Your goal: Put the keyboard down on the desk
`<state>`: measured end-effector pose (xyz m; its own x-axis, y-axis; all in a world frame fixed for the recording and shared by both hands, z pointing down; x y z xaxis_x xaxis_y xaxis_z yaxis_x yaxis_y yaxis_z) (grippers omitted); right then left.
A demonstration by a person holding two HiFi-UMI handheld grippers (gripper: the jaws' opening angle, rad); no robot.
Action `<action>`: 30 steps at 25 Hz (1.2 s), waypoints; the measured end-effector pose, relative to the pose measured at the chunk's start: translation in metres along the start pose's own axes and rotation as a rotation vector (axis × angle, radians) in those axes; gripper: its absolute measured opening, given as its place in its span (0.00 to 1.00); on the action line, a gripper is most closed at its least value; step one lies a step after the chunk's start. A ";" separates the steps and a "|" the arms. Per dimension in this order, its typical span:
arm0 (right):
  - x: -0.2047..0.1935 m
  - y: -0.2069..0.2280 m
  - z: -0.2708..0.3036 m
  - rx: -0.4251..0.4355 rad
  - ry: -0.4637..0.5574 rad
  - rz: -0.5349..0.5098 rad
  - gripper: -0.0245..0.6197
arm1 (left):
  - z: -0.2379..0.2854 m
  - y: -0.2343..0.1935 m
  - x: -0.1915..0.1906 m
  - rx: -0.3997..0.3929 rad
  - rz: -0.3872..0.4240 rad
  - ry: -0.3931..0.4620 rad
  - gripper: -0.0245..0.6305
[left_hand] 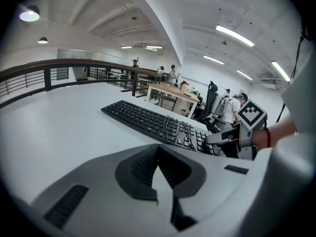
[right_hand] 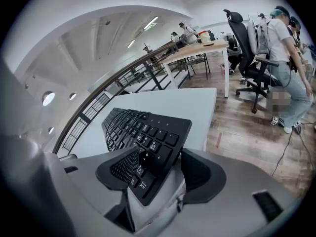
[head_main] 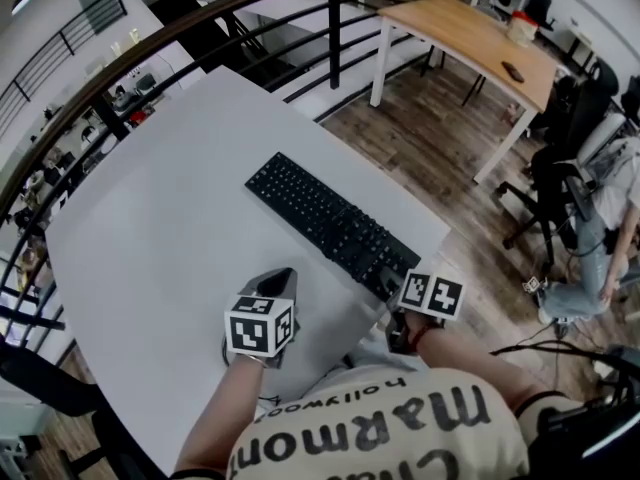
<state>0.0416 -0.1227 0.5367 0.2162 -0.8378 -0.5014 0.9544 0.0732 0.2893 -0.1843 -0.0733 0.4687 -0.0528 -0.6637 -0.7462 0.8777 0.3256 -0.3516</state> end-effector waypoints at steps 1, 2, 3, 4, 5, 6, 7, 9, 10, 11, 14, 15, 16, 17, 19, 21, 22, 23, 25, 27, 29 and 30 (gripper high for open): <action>0.000 0.000 0.001 0.002 0.005 -0.012 0.46 | -0.002 0.001 -0.001 0.005 -0.005 0.004 0.04; 0.001 0.000 0.001 0.005 0.010 -0.026 0.46 | -0.004 0.002 -0.002 0.008 -0.009 0.008 0.04; 0.002 -0.001 0.002 0.008 0.016 -0.041 0.47 | -0.005 0.003 -0.003 0.012 -0.011 0.012 0.04; 0.003 -0.001 0.003 0.012 0.022 -0.055 0.47 | -0.006 0.005 -0.003 0.016 -0.010 0.016 0.04; 0.004 -0.001 0.004 0.016 0.029 -0.067 0.47 | -0.008 0.007 -0.004 0.021 -0.006 0.019 0.04; 0.004 -0.001 0.005 0.020 0.035 -0.077 0.47 | -0.009 0.009 -0.004 0.027 0.000 0.021 0.04; 0.005 0.000 0.006 0.022 0.040 -0.087 0.47 | -0.011 0.011 -0.005 0.034 0.004 0.023 0.04; 0.004 0.002 0.007 0.024 0.048 -0.108 0.47 | -0.017 0.014 -0.007 0.054 0.011 0.026 0.04; 0.004 0.002 0.008 0.027 0.049 -0.120 0.48 | -0.021 0.015 -0.006 0.067 0.010 0.030 0.04; 0.004 0.002 0.008 0.032 0.047 -0.134 0.48 | -0.025 0.016 -0.005 0.080 0.007 0.037 0.04; 0.005 0.000 0.009 0.049 0.042 -0.182 0.49 | -0.036 0.021 0.001 0.113 -0.012 0.071 0.04; 0.005 0.000 0.010 0.055 0.041 -0.195 0.49 | -0.038 0.024 0.002 0.122 -0.020 0.083 0.04; 0.005 0.000 0.011 0.061 0.039 -0.206 0.50 | -0.039 0.028 0.002 0.130 -0.029 0.094 0.04; 0.004 0.000 0.012 0.068 0.036 -0.217 0.50 | -0.040 0.032 0.000 0.138 -0.040 0.105 0.04; 0.002 0.001 0.014 0.083 0.024 -0.247 0.51 | -0.043 0.040 -0.005 0.160 -0.075 0.130 0.04; 0.002 0.002 0.016 0.099 0.003 -0.293 0.52 | -0.045 0.050 -0.009 0.183 -0.124 0.162 0.04; 0.002 0.002 0.016 0.109 -0.011 -0.318 0.52 | -0.047 0.056 -0.011 0.192 -0.146 0.176 0.04; 0.000 0.001 0.017 0.121 -0.028 -0.340 0.52 | -0.048 0.063 -0.013 0.199 -0.164 0.186 0.04; -0.001 -0.002 0.018 0.138 -0.057 -0.371 0.52 | -0.049 0.076 -0.018 0.214 -0.182 0.195 0.04; -0.002 -0.004 0.017 0.147 -0.078 -0.404 0.52 | -0.050 0.088 -0.024 0.229 -0.191 0.200 0.04; -0.004 -0.005 0.017 0.152 -0.086 -0.448 0.52 | -0.053 0.098 -0.032 0.246 -0.198 0.209 0.04; -0.004 -0.005 0.017 0.151 -0.082 -0.472 0.52 | -0.054 0.102 -0.035 0.256 -0.200 0.215 0.04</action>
<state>0.0325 -0.1292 0.5508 -0.2549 -0.8009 -0.5418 0.9023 -0.3985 0.1645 -0.1189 0.0198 0.4283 -0.3100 -0.5318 -0.7881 0.9288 0.0076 -0.3705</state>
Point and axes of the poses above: the fingertips, and each gripper's own axes: z forward along the fingers, y to its right, x out of its top, the point moved 1 cm from there along -z, backward along the fingers, and after that the axes turned 12 degrees about -x, right-handed, at the moved point
